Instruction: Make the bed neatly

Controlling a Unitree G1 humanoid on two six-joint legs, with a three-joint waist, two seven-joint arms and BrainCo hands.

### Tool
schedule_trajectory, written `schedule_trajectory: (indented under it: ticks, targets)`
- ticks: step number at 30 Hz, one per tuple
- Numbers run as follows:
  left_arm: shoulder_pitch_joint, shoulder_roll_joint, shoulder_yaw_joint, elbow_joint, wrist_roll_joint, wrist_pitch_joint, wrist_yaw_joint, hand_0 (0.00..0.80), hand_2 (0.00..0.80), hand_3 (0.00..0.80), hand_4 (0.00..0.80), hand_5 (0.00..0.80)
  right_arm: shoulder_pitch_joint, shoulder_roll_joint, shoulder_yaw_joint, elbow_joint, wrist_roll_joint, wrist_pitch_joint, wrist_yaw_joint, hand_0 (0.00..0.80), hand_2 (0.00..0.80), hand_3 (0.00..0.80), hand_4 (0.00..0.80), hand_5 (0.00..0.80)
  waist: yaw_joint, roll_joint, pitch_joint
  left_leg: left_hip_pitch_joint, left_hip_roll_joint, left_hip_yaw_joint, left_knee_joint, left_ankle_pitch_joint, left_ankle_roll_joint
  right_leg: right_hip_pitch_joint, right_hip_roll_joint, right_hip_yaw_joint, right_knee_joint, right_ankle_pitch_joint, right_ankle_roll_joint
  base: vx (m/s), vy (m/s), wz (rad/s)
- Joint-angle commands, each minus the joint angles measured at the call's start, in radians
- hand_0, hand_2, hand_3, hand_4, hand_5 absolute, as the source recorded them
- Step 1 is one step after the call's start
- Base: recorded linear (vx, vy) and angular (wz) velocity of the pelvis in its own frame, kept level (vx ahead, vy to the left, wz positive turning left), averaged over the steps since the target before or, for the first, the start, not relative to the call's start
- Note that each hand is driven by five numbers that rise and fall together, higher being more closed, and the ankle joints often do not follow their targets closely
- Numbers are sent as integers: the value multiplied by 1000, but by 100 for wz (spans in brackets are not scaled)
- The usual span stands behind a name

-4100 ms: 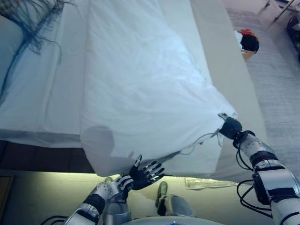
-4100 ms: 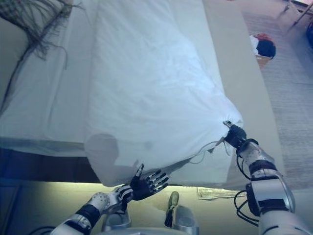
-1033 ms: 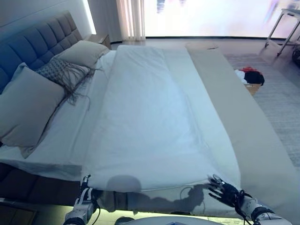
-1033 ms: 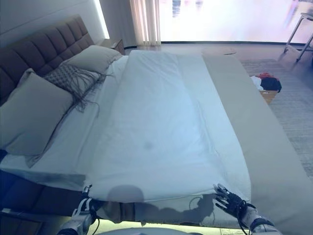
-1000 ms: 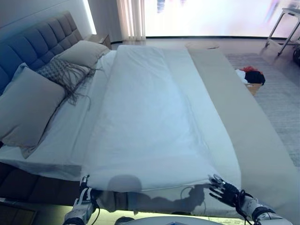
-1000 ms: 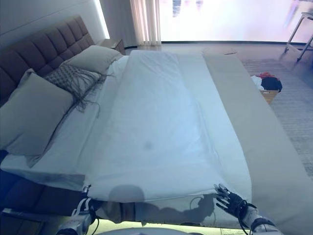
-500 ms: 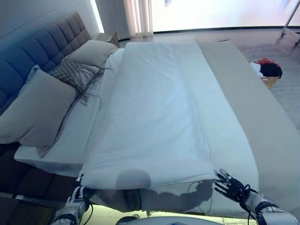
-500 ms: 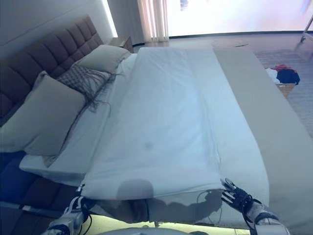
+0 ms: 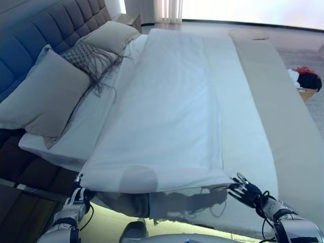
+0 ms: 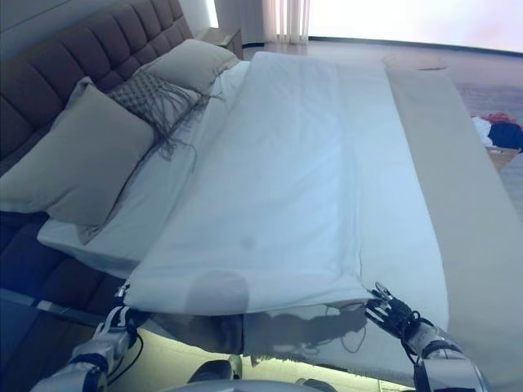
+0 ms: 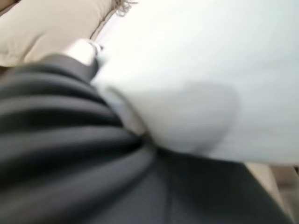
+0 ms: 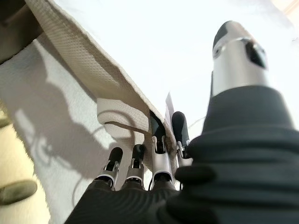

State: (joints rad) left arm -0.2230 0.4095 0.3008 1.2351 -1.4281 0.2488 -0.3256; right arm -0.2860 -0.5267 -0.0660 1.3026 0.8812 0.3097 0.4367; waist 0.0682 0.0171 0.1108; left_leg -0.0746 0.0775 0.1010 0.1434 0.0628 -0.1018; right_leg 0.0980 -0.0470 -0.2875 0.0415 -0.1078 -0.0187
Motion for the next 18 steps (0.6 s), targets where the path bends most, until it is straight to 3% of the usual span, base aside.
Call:
schedule_trajectory:
  ticks: [1,4,7,11,18]
  targets:
    - [46,117,132,-67,-74,-132,6,800,800,800,800,800,-1,-14,-34,-16,71,-58,24,800,800,800,800,800,21,-50,-1,1,44,21,61,-40,5,6,-26,2,83,-38,52,-137,191,-12]
    - [43,106,132,-46,-74,-145,0,800,800,800,800,800,6,-17,-40,-11,75,-58,35,800,800,800,800,800,7,-36,-2,17,138,18,20,59,-31,-2,-41,-10,114,-54,47,-99,227,-6]
    - [41,103,132,-20,-76,-146,-9,800,800,800,800,800,7,-29,-46,-12,61,-54,43,800,800,800,800,800,-9,-15,-2,48,191,2,-34,97,-53,-11,-80,-12,154,-75,54,-74,334,11]
    - [39,81,121,-5,-100,-158,-5,800,800,800,800,800,-3,-41,-39,-12,10,-30,41,800,800,800,800,800,-35,26,-4,117,194,-6,-100,70,-74,-59,-138,-5,211,-78,82,-84,408,7]
    - [43,102,121,53,-96,-147,-39,800,800,800,800,800,36,-34,-21,38,-67,-20,100,800,800,800,800,800,-42,39,-12,176,137,17,-124,-9,-73,-32,-197,5,163,-16,137,-27,243,13]
